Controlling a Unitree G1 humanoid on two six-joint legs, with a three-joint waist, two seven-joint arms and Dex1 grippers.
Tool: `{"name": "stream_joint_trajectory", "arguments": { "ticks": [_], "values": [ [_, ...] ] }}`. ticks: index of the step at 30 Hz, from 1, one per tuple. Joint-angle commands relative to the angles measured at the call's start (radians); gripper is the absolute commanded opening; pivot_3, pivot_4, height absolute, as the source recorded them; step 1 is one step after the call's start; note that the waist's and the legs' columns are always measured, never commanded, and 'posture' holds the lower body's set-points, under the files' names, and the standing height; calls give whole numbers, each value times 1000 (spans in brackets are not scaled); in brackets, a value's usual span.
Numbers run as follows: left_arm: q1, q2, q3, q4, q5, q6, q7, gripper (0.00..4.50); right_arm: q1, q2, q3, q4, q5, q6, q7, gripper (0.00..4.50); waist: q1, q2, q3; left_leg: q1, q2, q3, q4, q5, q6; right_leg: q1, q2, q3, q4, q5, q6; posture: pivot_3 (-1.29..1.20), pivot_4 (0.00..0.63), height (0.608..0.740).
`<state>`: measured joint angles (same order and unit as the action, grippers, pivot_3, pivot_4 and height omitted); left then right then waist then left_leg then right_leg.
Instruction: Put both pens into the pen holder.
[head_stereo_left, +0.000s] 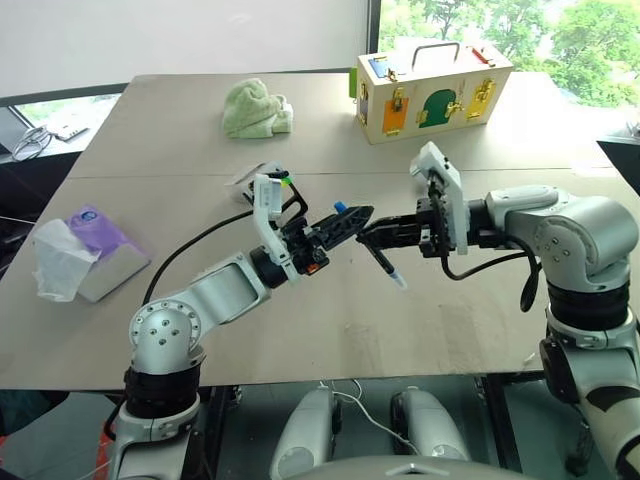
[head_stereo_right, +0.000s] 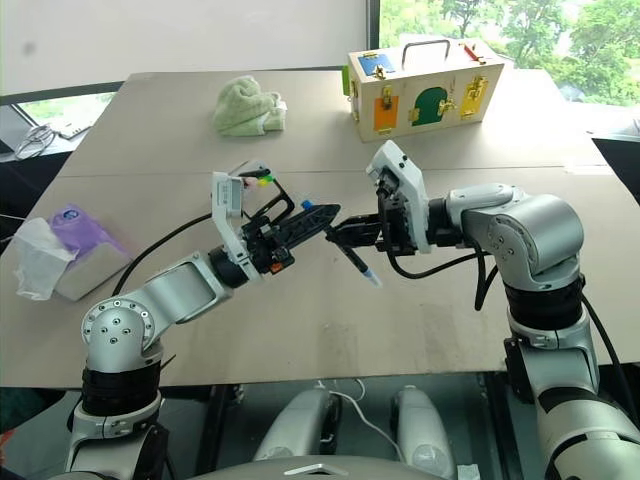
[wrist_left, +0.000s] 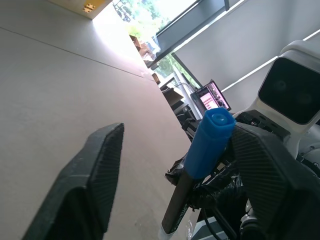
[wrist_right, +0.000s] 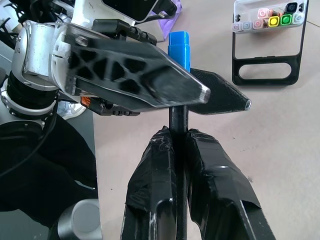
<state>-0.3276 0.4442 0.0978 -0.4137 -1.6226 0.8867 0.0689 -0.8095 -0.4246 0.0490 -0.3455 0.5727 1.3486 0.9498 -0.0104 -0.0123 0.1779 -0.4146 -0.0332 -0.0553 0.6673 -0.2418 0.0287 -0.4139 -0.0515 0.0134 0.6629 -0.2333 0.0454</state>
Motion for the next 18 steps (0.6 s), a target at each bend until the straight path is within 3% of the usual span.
{"name": "stream_joint_trajectory", "arguments": {
  "ticks": [1,5,8,9,12,14,15,18],
  "values": [
    [-6,11,-3,-30,-29,0,-22,1638,-4,-4,-25,-38,47,-16,-33,0,0,0,0,0,0,0,0,0,0,0,0,0,0,0,0,0,150,740],
    [-12,26,6,-20,-28,-7,-32,11,7,-19,0,-47,45,-101,-46,0,0,0,0,0,0,0,0,0,0,0,0,0,0,0,0,0,150,740],
    [-22,39,27,-12,-21,-22,-37,11,29,-42,21,-48,29,-194,-40,0,-1,0,0,0,0,0,0,0,1,0,1,0,0,0,0,0,150,740],
    [-31,47,42,-5,-17,-32,-36,0,38,-49,9,-43,45,-192,-37,868,-1,0,0,0,0,0,0,0,1,0,1,0,0,0,0,0,150,740],
    [-65,84,100,13,19,-64,-42,0,66,-88,-23,-64,43,-237,-58,1992,0,0,0,0,0,0,0,0,0,0,3,0,0,0,0,0,150,740],
    [-94,114,132,17,64,-83,-58,0,86,-117,-59,-92,46,-273,-64,3041,1,-1,0,0,0,0,0,0,0,0,3,0,0,0,0,0,150,740],
    [-116,132,144,11,97,-95,-74,0,100,-133,-82,-109,53,-290,-66,3303,1,-1,1,0,0,0,0,0,0,0,3,0,-1,0,0,0,150,740],
    [-205,195,141,-30,254,-135,-115,0,151,-184,-135,-153,72,-329,-63,3303,4,-2,1,-1,0,0,0,0,0,0,4,-1,-1,0,0,0,150,740]
  ]
}}
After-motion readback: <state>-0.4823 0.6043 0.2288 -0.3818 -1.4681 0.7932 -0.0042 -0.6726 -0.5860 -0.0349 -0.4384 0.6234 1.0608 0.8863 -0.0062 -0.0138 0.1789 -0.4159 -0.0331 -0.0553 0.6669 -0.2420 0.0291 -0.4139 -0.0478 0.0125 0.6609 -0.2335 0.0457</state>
